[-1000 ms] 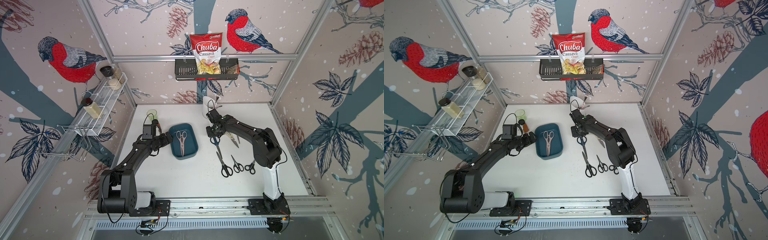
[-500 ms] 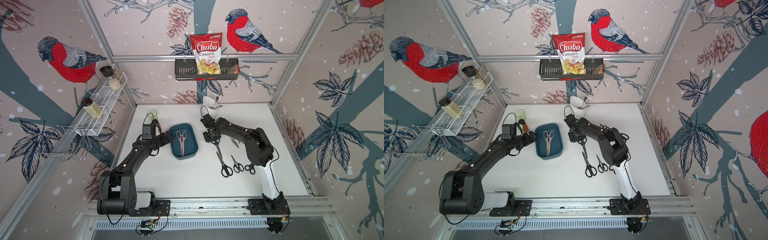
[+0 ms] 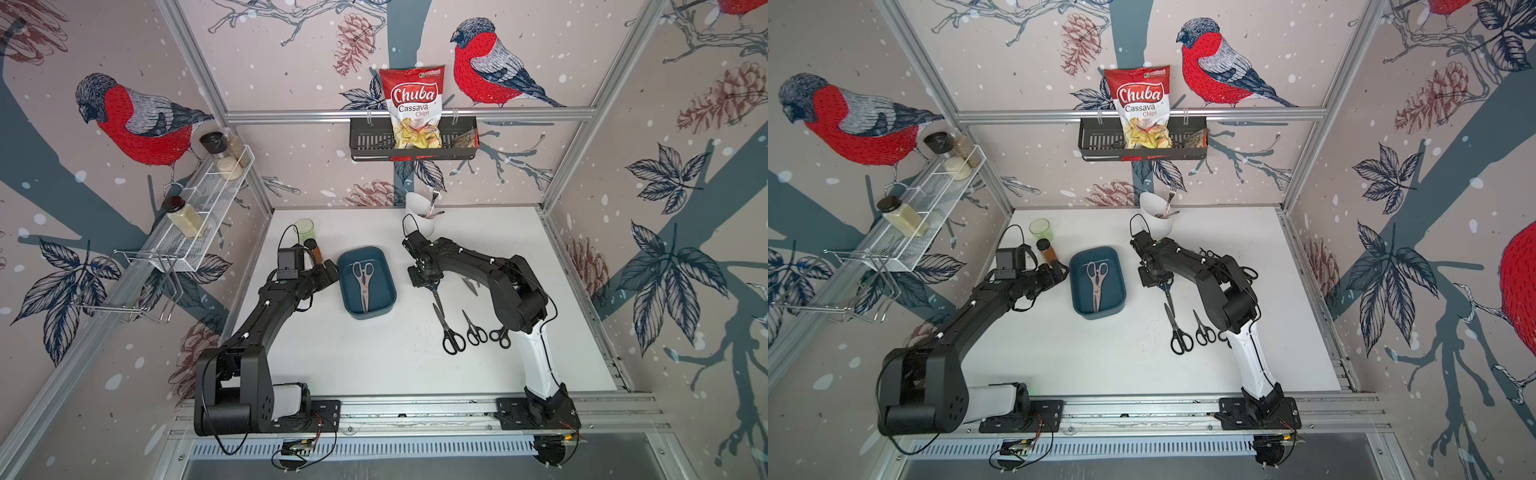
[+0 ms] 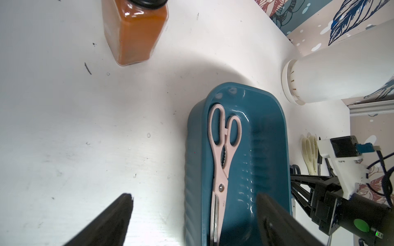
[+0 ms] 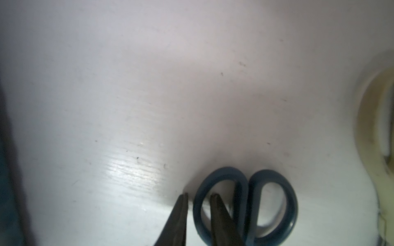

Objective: Put the scissors into the storage box
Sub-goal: Pick up the scissors from the center of the board.

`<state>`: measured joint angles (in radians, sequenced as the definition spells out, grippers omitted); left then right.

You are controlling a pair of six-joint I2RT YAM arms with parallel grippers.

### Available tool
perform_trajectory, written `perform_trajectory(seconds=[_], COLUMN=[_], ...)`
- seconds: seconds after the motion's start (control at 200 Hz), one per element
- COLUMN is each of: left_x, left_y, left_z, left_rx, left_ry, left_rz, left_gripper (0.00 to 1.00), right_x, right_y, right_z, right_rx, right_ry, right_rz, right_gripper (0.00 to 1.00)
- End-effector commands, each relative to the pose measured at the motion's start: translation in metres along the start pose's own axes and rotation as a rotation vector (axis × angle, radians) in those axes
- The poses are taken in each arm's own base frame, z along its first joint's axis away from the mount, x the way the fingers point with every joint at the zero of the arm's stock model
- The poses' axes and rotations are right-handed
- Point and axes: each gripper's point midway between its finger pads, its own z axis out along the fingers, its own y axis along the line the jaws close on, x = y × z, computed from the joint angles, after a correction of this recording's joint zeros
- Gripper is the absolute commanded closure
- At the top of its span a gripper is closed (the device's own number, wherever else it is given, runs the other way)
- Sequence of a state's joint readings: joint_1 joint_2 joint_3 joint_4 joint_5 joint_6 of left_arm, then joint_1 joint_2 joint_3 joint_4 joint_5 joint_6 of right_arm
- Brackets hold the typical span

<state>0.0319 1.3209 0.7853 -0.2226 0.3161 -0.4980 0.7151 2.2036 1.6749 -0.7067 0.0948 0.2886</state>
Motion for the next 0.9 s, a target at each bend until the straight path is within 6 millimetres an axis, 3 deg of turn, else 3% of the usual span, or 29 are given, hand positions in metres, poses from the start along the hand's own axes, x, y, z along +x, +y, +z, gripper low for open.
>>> perform_trajectory(seconds=[0.0,0.47,0.61,0.895], left_x=[-0.003,-0.005,-0.005,-0.005], left_y=[-0.003,-0.001,0.0,0.001], left_z=[-0.002,-0.001,0.0,0.001], left_rx=[0.009,0.017,0.02,0.027], left_ry=[-0.011,-0.011,-0.007,-0.005], left_rz=[0.016,0.001,-0.006,-0.013], left_gripper=[0.06,0.06,0.06,0.06], right_x=[0.007,0.014,0.0,-0.039], right_y=[-0.004,-0.018,-0.018,-0.024], right_z=[0.006,0.02,0.004,-0.053], right_rx=[0.014,-0.001,-0.044,-0.118], right_ry=[0.021,0.023,-0.031,-0.167], right_rz=[0.008,0.066,0.108,0.17], right_gripper=[0.8,1.0,1.0,1.0])
